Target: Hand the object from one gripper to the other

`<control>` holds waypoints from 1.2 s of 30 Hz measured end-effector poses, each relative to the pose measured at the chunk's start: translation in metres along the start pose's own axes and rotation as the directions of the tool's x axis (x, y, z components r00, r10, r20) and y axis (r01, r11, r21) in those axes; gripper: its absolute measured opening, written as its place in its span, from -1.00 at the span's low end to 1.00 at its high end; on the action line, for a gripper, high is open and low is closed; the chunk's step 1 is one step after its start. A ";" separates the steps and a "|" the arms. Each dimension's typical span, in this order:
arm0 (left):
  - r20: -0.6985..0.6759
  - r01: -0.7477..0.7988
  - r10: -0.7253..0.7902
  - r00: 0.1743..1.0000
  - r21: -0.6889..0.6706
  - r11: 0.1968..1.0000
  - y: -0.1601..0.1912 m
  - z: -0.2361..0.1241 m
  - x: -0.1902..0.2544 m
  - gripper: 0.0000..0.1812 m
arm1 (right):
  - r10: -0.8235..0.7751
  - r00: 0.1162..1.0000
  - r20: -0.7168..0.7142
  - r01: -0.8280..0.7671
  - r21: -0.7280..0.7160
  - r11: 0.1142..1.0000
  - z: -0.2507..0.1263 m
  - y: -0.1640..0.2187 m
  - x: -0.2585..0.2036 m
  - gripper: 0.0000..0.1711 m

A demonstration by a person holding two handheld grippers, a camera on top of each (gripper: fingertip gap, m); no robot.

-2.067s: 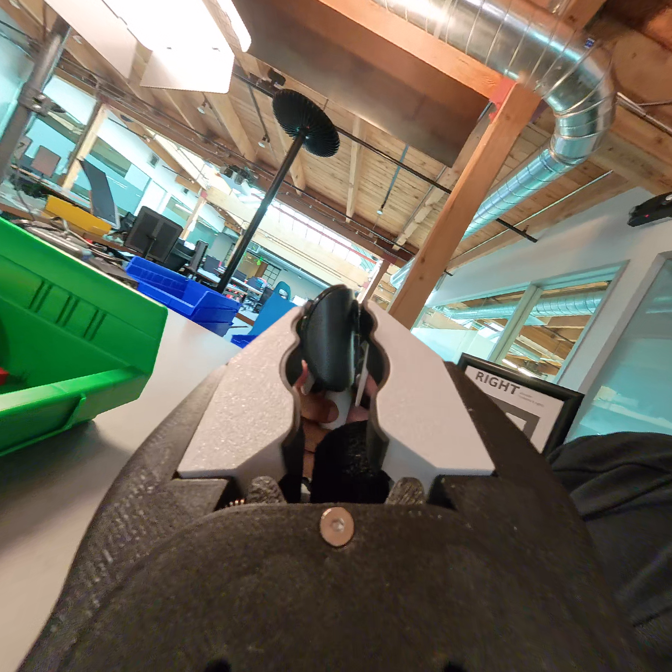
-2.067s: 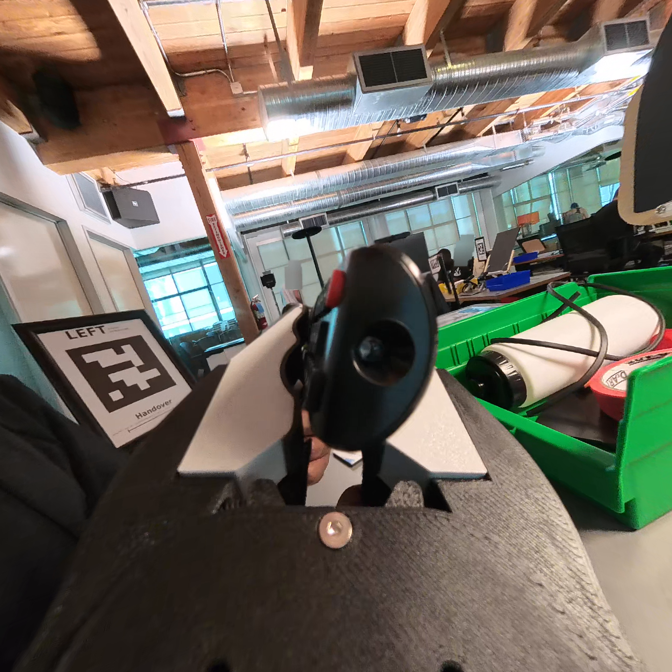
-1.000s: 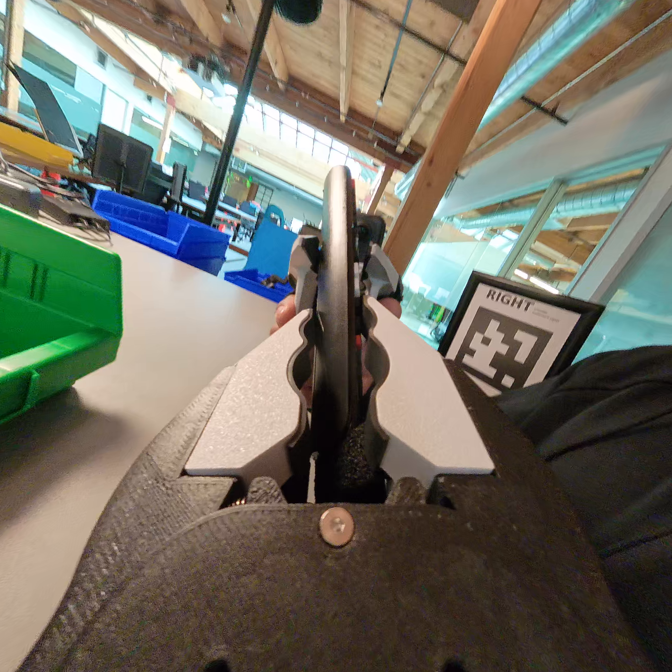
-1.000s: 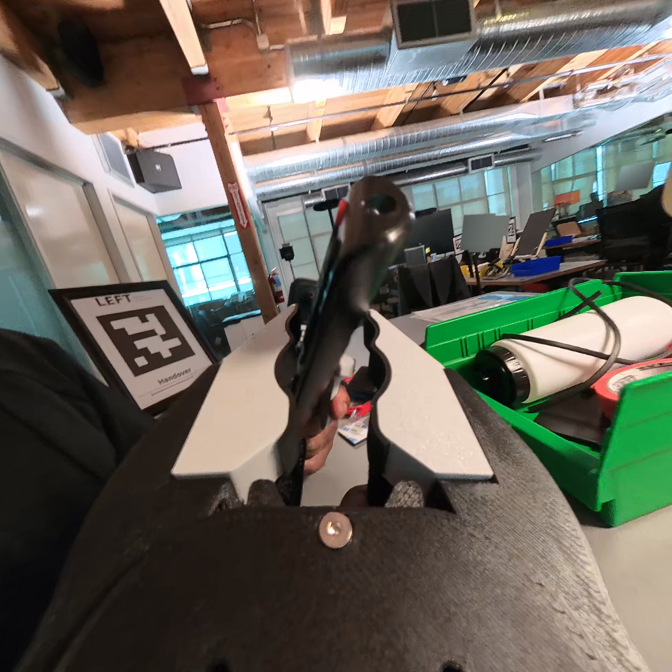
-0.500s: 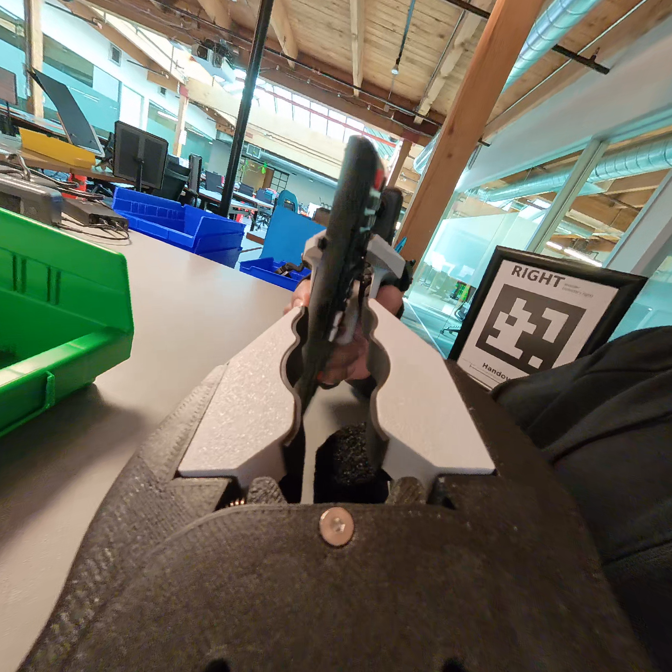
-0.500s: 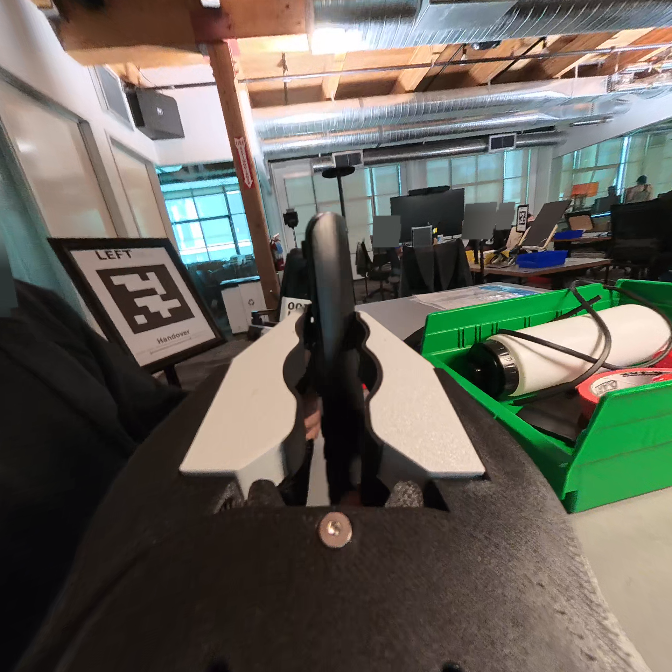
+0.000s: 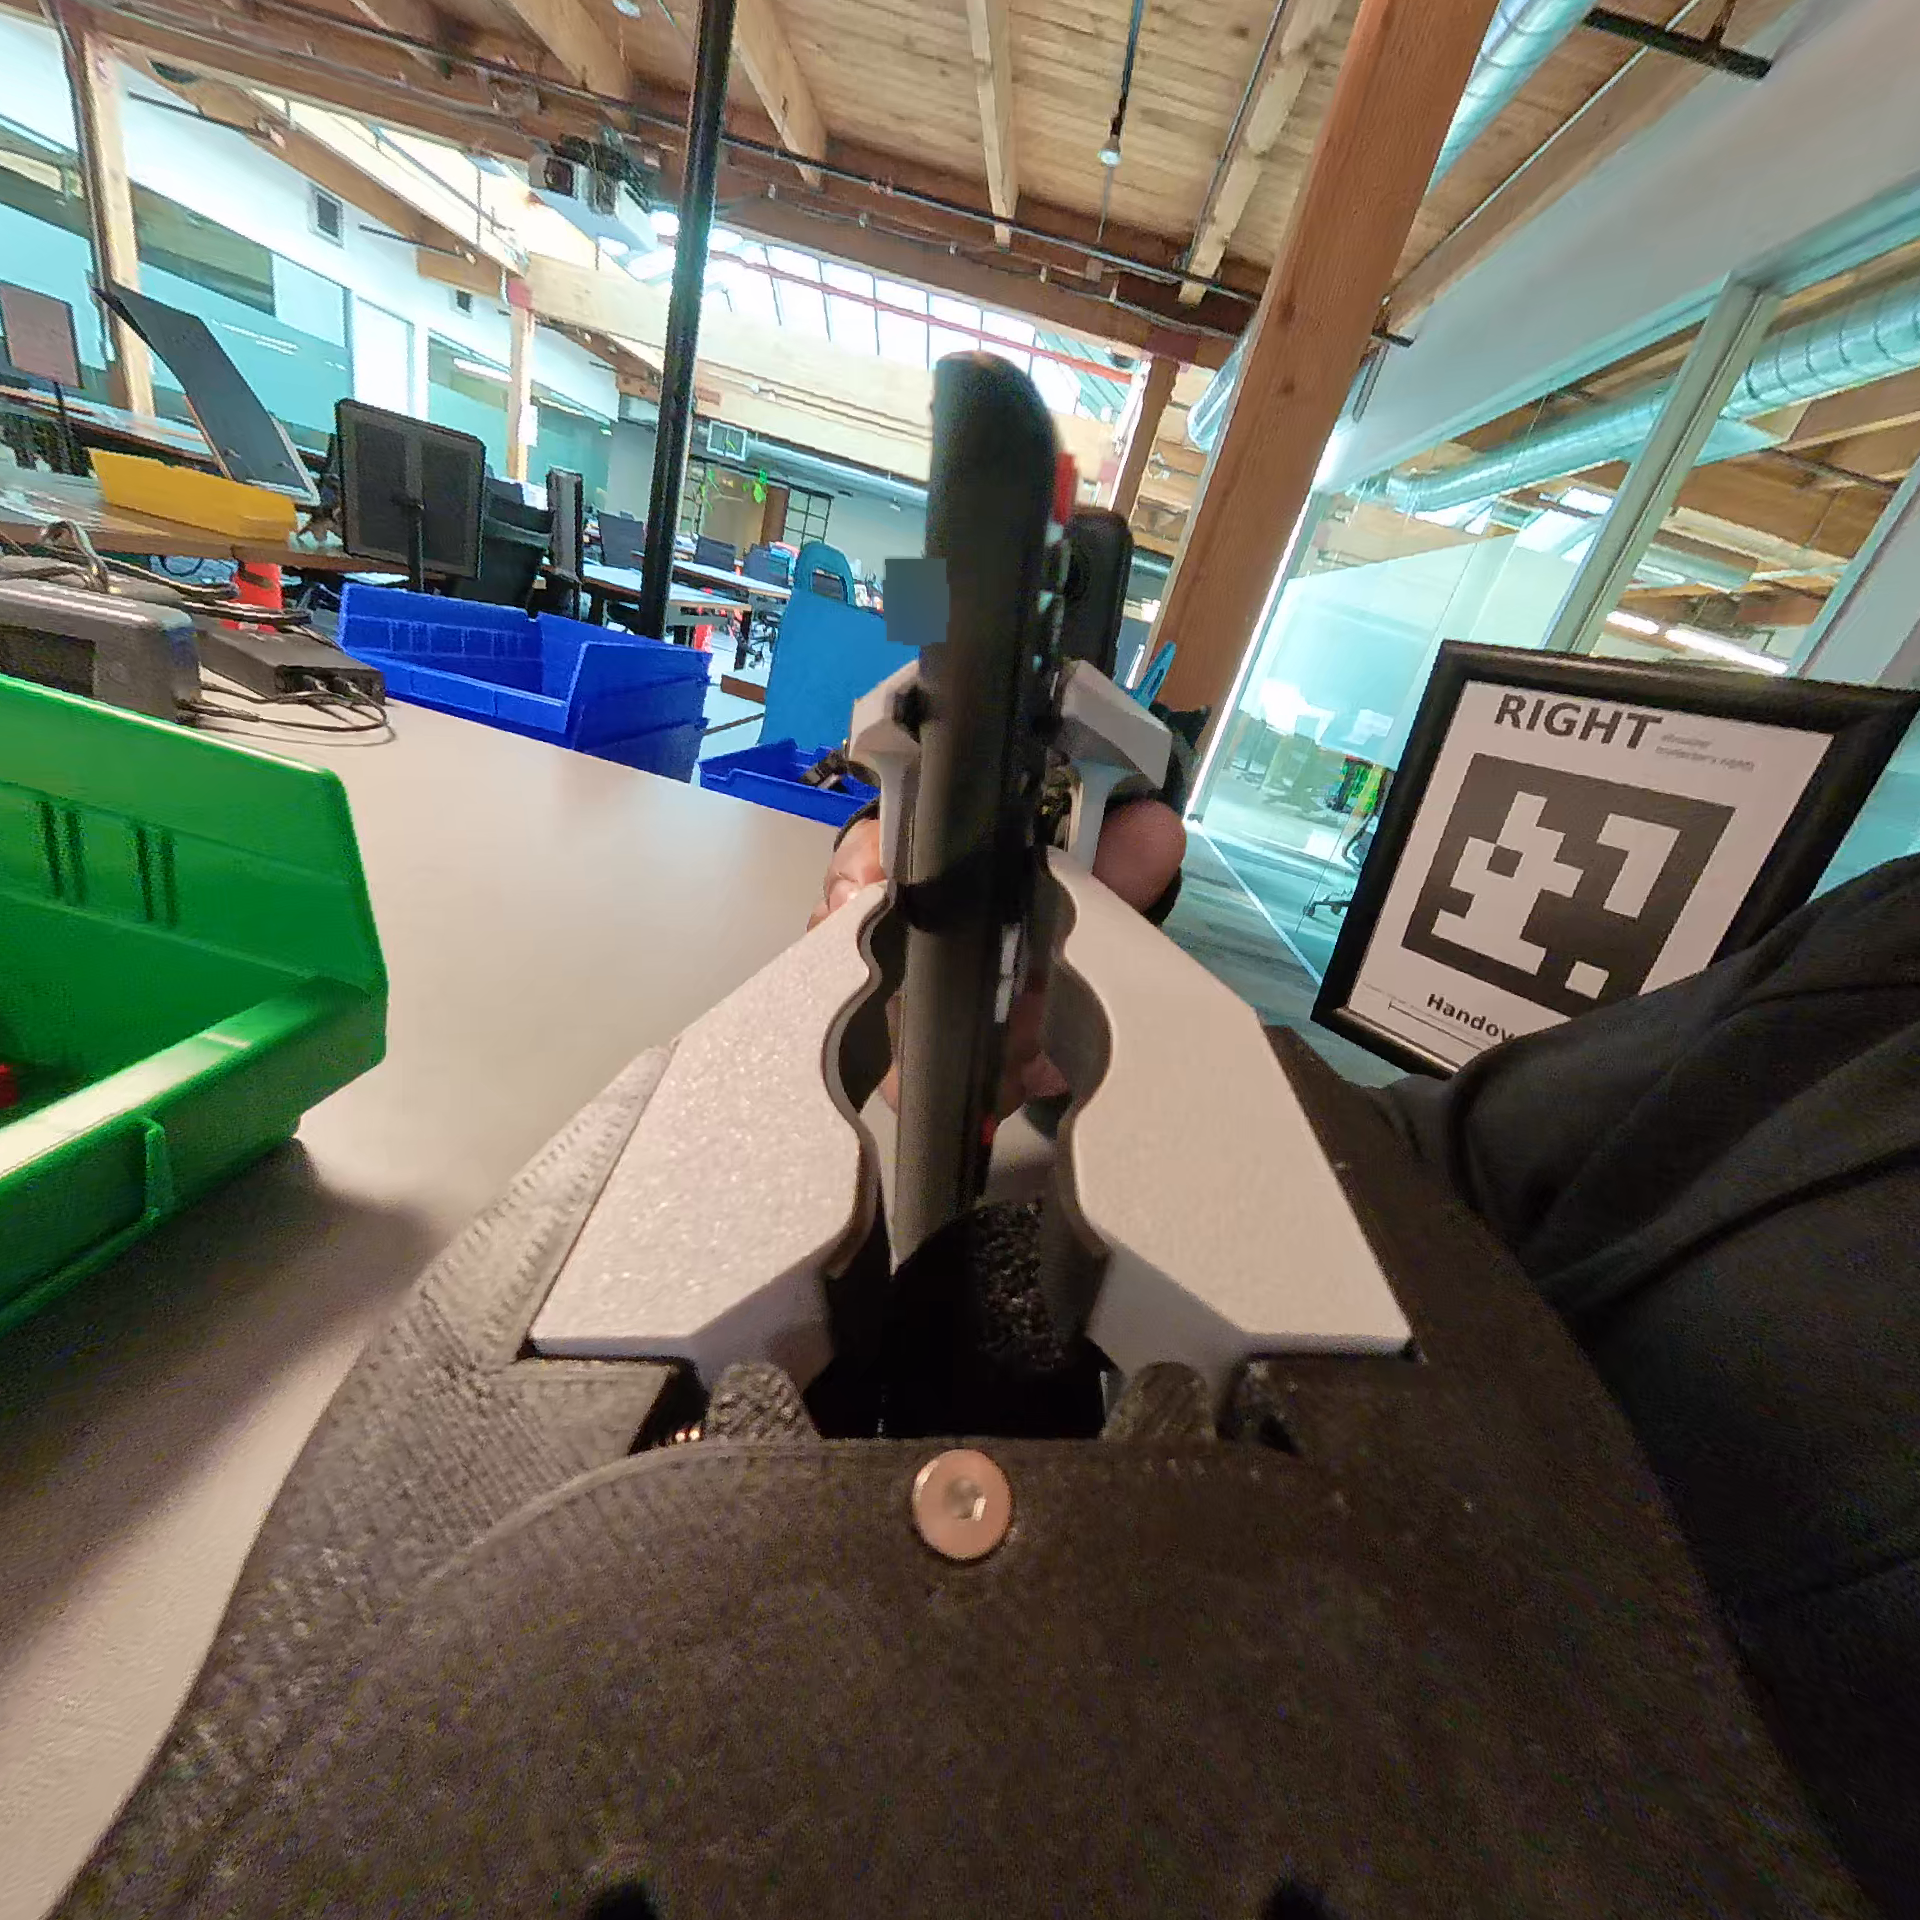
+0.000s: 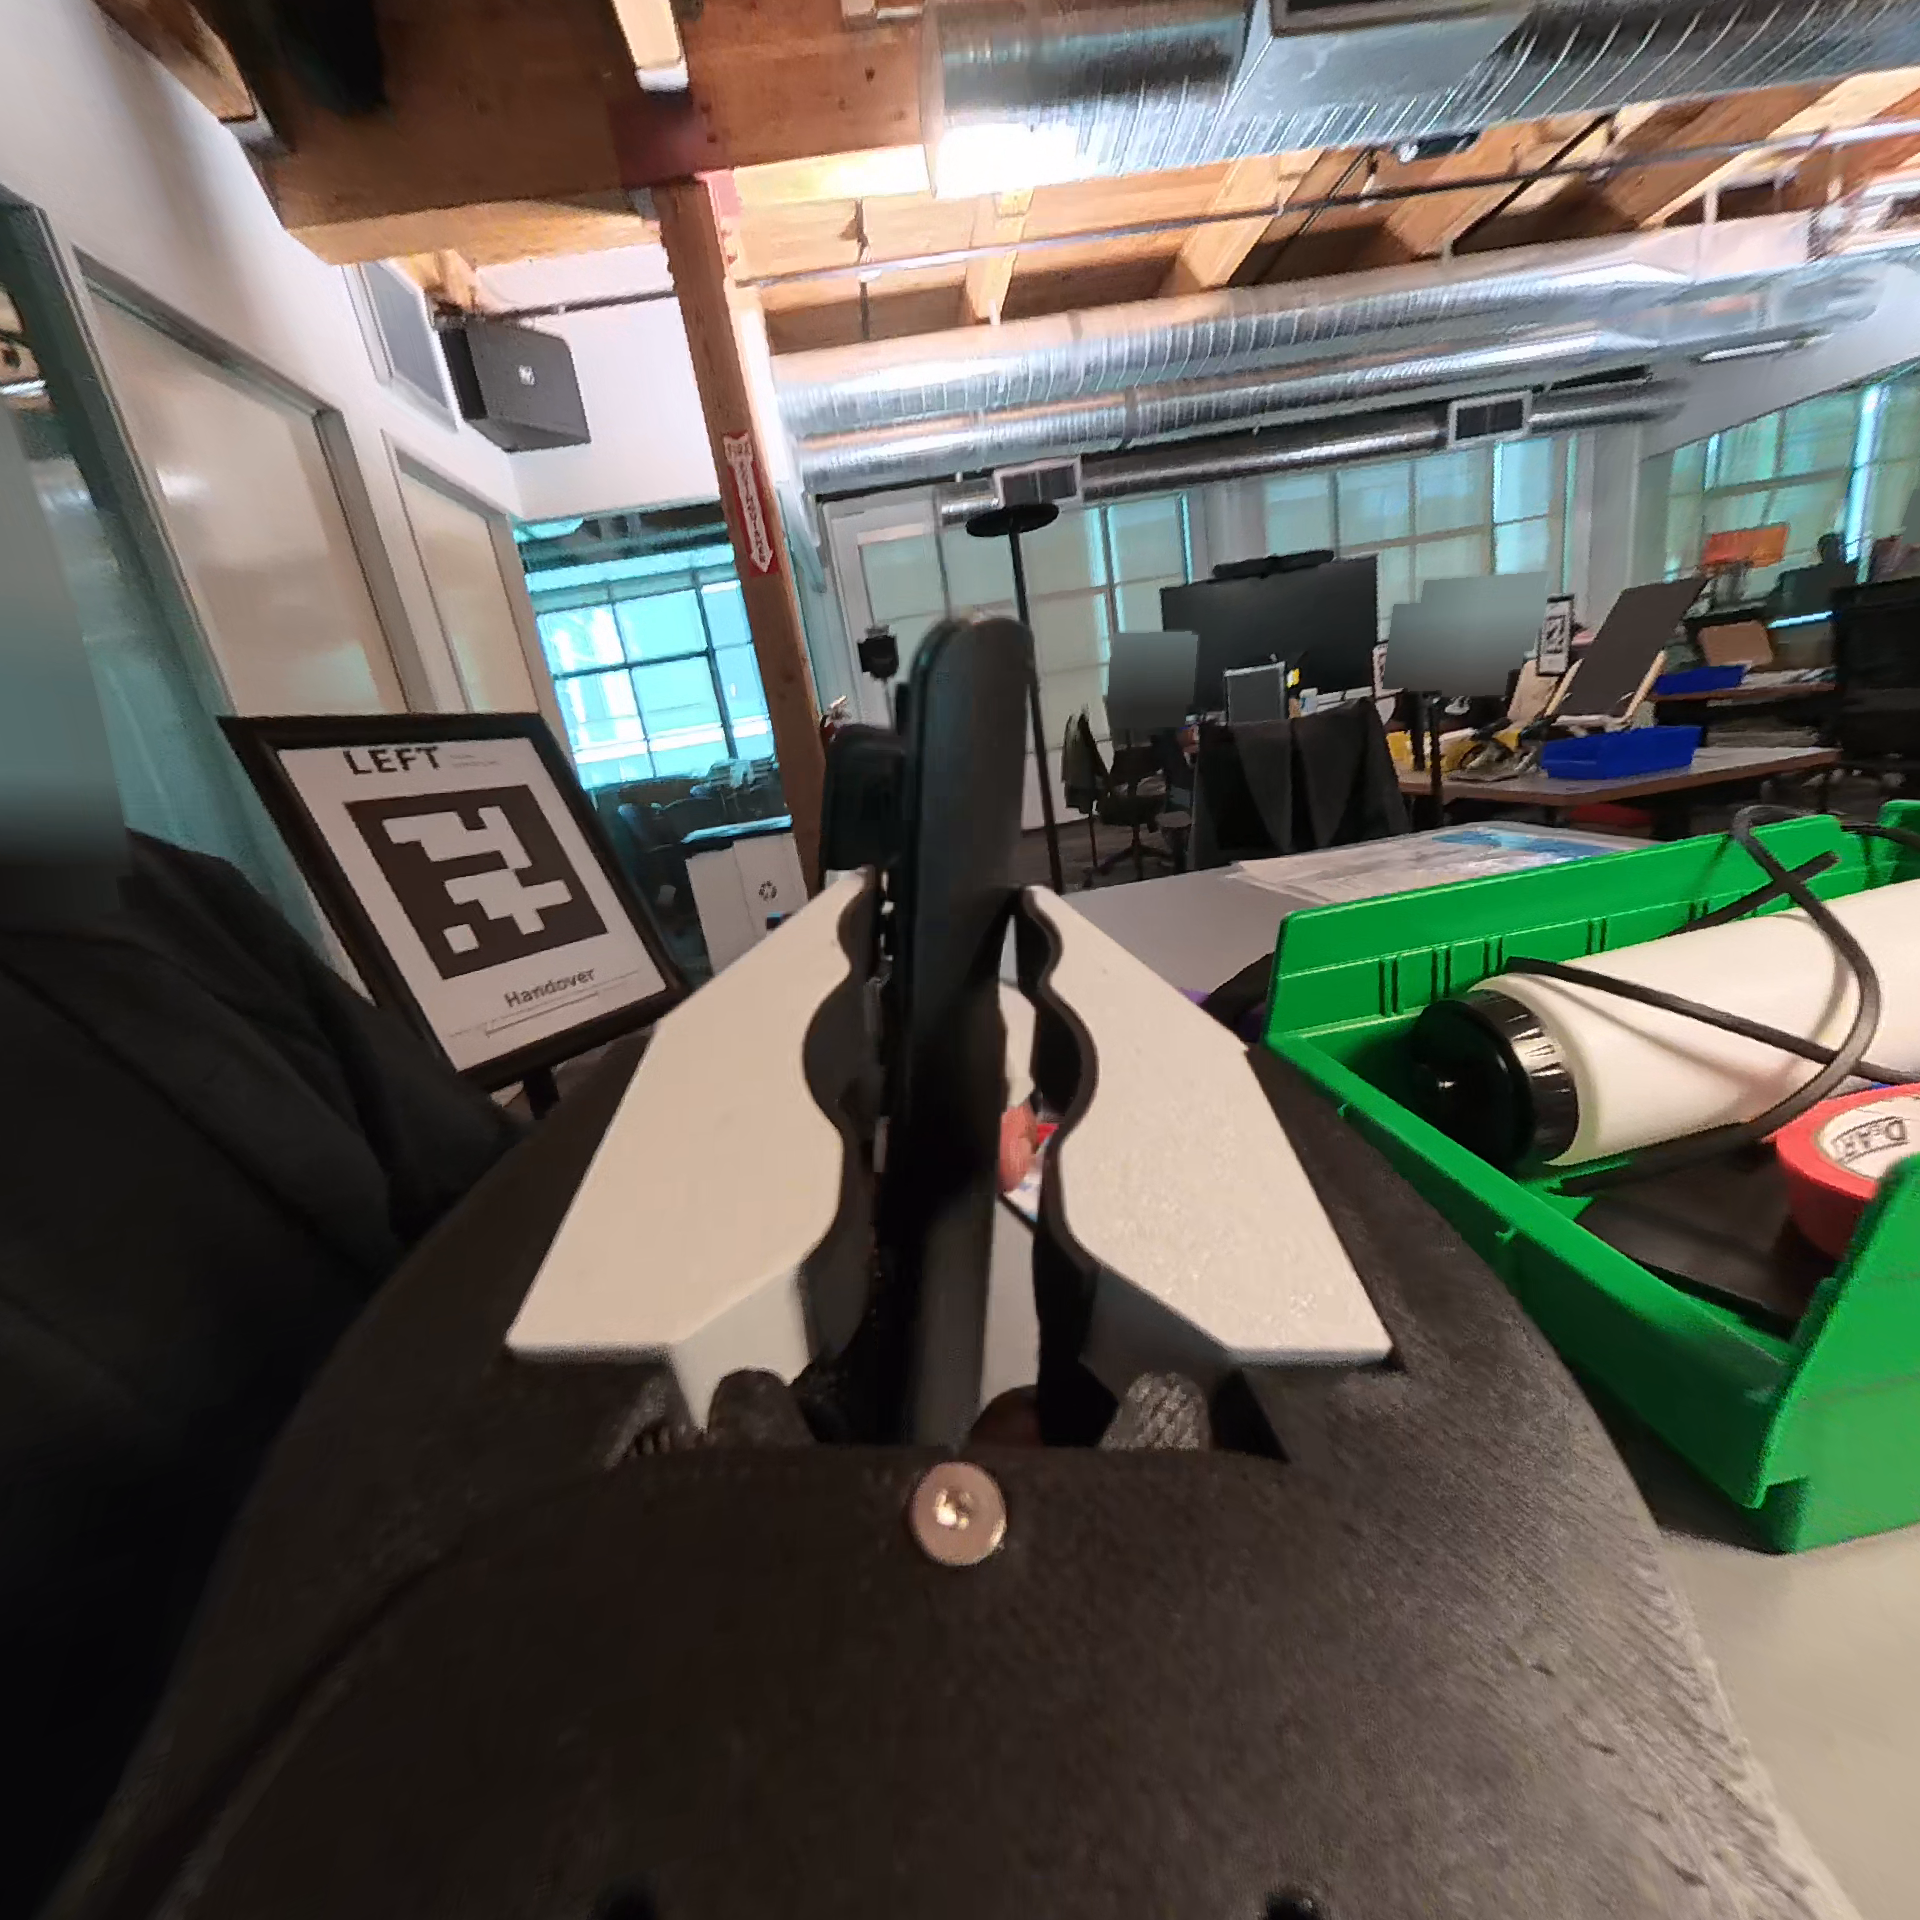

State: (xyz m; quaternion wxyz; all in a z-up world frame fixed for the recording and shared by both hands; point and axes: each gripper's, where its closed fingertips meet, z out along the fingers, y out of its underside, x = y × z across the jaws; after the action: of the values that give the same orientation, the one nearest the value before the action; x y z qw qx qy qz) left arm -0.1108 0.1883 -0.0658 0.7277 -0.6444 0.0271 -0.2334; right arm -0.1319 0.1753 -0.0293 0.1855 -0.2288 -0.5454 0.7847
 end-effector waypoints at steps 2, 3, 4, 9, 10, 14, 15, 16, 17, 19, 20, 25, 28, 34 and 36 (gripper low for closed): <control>-0.007 0.018 -0.018 1.000 0.018 1.000 -0.003 -0.002 -0.001 -0.74 | 0.007 1.000 -0.010 -0.006 0.040 0.999 -0.004 -0.008 0.003 -0.60; -0.012 0.023 -0.022 1.000 0.018 1.000 -0.003 -0.002 0.000 -0.74 | 0.012 1.000 -0.008 -0.011 0.048 0.999 -0.006 -0.010 0.003 -0.61; -0.016 0.018 -0.018 1.000 0.010 1.000 -0.002 -0.001 0.001 -0.74 | 0.011 1.000 -0.006 -0.010 0.042 0.999 -0.007 -0.010 0.003 -0.65; -0.023 0.011 -0.010 1.000 0.005 1.000 -0.001 0.002 0.005 -0.71 | -0.061 0.998 0.020 0.062 -0.024 0.998 -0.003 0.000 -0.005 -0.71; -0.032 0.013 -0.011 0.999 0.043 0.999 -0.007 0.000 0.007 -0.66 | -0.074 0.997 0.025 0.075 -0.049 0.996 -0.001 0.004 -0.007 -0.71; -0.070 0.020 -0.014 0.997 0.094 0.995 -0.016 -0.006 0.011 -0.74 | -0.106 0.994 0.032 0.108 -0.071 0.992 0.001 0.009 -0.010 -0.72; -0.061 -0.001 0.006 0.998 0.093 0.996 -0.016 -0.005 0.011 -0.74 | -0.115 0.993 0.029 0.117 -0.075 0.990 0.001 0.009 -0.010 -0.71; -0.047 -0.025 0.029 0.998 0.086 0.996 -0.015 -0.005 0.010 -0.75 | -0.127 0.992 0.021 0.129 -0.078 0.989 0.001 0.010 -0.009 -0.72; -0.033 -0.039 0.042 0.999 0.083 0.996 -0.015 -0.006 0.009 -0.75 | -0.139 0.990 0.008 0.139 -0.078 0.987 0.001 0.010 -0.007 -0.72; 0.008 -0.041 0.041 0.999 0.086 0.995 -0.017 -0.007 0.002 -0.75 | -0.166 0.985 -0.048 0.162 -0.070 0.984 0.001 0.007 0.000 -0.70; 0.027 -0.038 0.036 0.999 0.087 0.995 -0.017 -0.008 -0.002 -0.75 | -0.185 0.979 -0.084 0.180 -0.066 0.982 0.001 0.005 0.005 -0.65; 0.102 -0.098 0.087 0.991 0.105 0.990 -0.023 -0.011 -0.010 -0.75 | -0.247 0.947 -0.204 0.251 -0.007 0.968 -0.008 -0.012 0.018 -0.52; 0.104 -0.118 0.112 0.988 0.059 0.991 -0.015 -0.006 -0.008 -0.75 | -0.251 0.952 -0.177 0.255 -0.002 0.967 -0.007 -0.011 0.013 -0.70; 0.124 -0.094 0.086 0.989 0.059 0.994 -0.015 -0.007 -0.013 -0.74 | -0.272 0.935 -0.230 0.276 -0.014 0.961 -0.003 -0.010 0.017 -0.76; 0.145 -0.108 0.099 0.985 0.055 0.993 -0.015 -0.007 -0.015 -0.73 | -0.272 0.924 -0.270 0.278 -0.019 0.960 -0.001 -0.009 0.021 -0.75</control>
State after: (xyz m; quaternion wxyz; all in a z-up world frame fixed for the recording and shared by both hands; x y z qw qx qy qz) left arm -0.1310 0.1867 -0.0568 0.7588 -0.6339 0.0013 -0.1497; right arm -0.1483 0.1904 -0.0240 0.3685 -0.2530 -0.5342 0.7175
